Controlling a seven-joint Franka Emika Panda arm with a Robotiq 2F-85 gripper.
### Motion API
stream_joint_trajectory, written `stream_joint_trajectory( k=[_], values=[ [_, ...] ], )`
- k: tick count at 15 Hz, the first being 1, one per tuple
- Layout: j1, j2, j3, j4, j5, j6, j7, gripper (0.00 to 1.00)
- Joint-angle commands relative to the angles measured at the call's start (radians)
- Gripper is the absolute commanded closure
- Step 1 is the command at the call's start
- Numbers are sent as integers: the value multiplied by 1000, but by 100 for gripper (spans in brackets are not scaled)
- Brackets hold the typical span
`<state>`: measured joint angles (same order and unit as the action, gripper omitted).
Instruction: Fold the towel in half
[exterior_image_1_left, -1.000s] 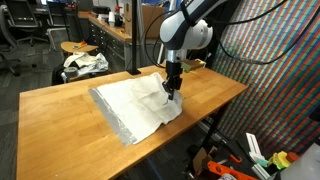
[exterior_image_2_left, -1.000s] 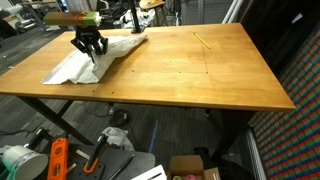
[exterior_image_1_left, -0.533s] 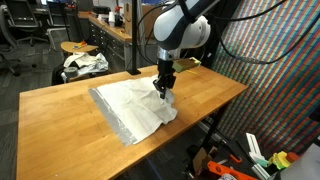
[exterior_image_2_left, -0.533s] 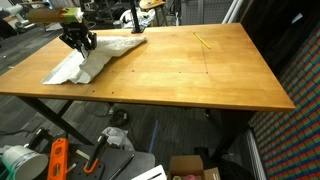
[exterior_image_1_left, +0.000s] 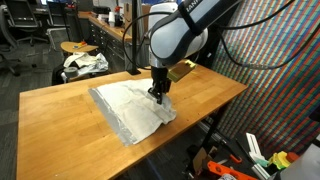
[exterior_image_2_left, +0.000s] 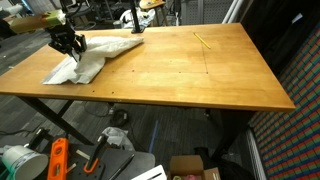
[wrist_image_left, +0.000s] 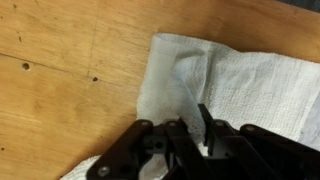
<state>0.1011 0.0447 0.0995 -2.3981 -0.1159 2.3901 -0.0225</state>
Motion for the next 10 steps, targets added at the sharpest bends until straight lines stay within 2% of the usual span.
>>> stream_joint_trajectory(
  k=[1, 10],
  values=[
    [25, -55, 18, -55, -82, 35, 70, 96],
    [80, -74, 80, -81, -198, 90, 231, 96]
  ],
)
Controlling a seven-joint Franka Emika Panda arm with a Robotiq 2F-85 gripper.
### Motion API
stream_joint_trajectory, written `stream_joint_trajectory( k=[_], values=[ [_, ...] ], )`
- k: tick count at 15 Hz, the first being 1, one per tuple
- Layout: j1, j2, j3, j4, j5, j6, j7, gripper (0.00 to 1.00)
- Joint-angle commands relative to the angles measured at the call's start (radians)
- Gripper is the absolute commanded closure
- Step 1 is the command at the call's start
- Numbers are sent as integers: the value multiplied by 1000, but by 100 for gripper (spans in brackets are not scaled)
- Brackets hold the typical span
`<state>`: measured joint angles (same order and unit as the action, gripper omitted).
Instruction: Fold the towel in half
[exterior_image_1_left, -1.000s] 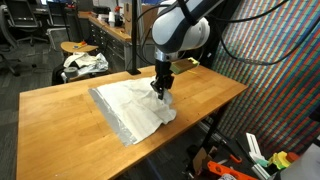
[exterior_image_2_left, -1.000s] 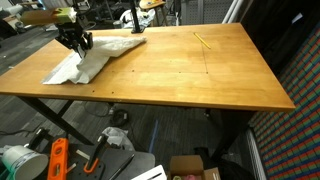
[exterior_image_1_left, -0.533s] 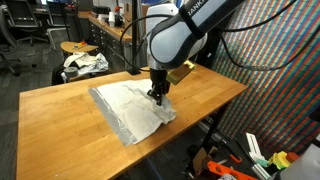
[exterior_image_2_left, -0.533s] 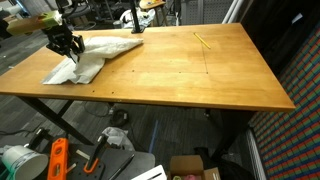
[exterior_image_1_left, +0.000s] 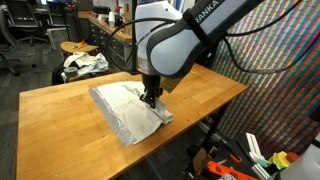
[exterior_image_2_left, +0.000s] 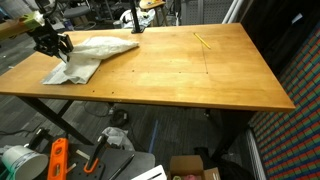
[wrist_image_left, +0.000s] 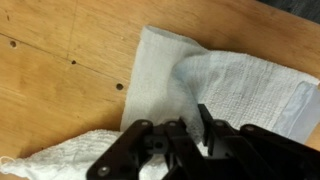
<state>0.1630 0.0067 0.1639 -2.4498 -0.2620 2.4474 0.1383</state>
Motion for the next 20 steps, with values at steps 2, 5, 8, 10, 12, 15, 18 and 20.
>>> stream_joint_trajectory(
  k=[2, 5, 8, 10, 12, 15, 18, 20],
  values=[
    [28, -33, 27, -32, -83, 45, 113, 96],
    [39, -34, 40, -41, -109, 62, 152, 96],
    [49, -25, 51, -46, -154, 71, 197, 96],
    [58, -27, 60, -53, -167, 65, 202, 97],
    [66, -27, 69, -60, -178, 66, 207, 97],
    [79, -30, 82, -72, -169, 77, 207, 97],
    [87, -24, 91, -77, -164, 128, 239, 97],
    [89, -18, 93, -75, -182, 178, 290, 97]
  ],
)
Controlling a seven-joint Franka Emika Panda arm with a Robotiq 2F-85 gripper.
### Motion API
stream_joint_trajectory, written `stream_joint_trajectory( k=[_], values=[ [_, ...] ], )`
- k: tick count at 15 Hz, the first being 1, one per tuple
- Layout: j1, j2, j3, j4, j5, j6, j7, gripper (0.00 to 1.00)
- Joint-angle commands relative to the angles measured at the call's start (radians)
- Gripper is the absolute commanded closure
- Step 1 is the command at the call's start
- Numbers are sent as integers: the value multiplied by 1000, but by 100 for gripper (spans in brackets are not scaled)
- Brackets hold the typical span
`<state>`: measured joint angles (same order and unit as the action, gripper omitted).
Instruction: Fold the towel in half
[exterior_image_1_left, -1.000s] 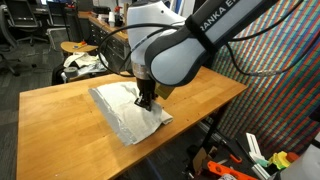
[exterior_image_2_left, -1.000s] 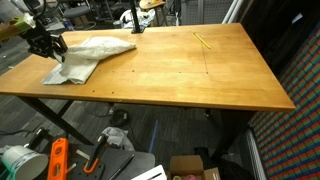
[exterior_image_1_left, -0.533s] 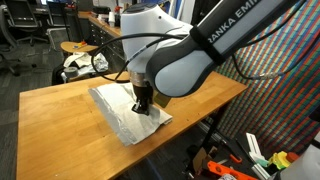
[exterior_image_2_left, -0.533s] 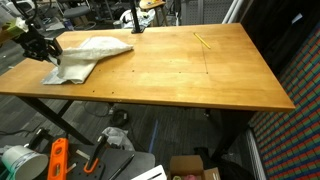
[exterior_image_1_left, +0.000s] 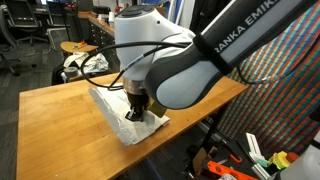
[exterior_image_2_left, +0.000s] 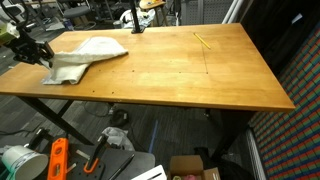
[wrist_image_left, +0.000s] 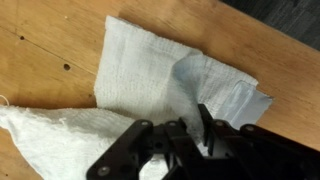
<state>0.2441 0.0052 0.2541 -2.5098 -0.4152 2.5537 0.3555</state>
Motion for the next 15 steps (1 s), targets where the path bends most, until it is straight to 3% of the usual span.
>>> stream_joint_trajectory(
  k=[1, 7, 8, 9, 11, 15],
  values=[
    [8, -10, 1, -7, -55, 83, 106, 97],
    [2, 22, -3, 36, -268, 54, 310, 95],
    [4, 30, -1, 39, -281, 39, 316, 90],
    [7, 38, 1, 40, -295, 28, 321, 66],
    [13, 49, 8, 40, -299, -6, 308, 62],
    [47, 53, 21, 39, -227, -111, 216, 31]
  ],
)
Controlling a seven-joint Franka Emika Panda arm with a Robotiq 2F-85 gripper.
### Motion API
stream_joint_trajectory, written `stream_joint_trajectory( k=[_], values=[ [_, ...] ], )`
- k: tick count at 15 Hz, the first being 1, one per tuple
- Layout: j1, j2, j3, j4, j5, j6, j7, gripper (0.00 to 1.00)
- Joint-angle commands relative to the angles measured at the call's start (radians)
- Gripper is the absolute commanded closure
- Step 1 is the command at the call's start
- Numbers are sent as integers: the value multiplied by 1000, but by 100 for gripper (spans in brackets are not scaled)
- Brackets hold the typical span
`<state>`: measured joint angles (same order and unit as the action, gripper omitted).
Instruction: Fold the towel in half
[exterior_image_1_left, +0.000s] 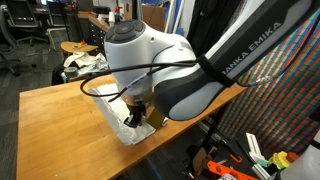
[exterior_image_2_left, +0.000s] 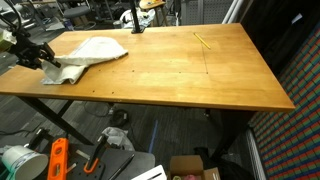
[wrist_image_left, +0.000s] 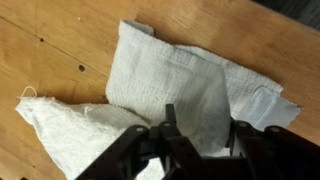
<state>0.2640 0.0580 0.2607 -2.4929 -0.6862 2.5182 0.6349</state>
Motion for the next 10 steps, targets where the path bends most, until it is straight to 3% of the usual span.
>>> stream_joint_trajectory(
  k=[1, 4, 10],
  values=[
    [34, -4, 20, 20, 67, -91, -92, 24],
    [55, -23, 43, 9, 150, -96, -181, 2],
    [77, -38, 68, -33, 221, 53, -309, 0]
  ],
)
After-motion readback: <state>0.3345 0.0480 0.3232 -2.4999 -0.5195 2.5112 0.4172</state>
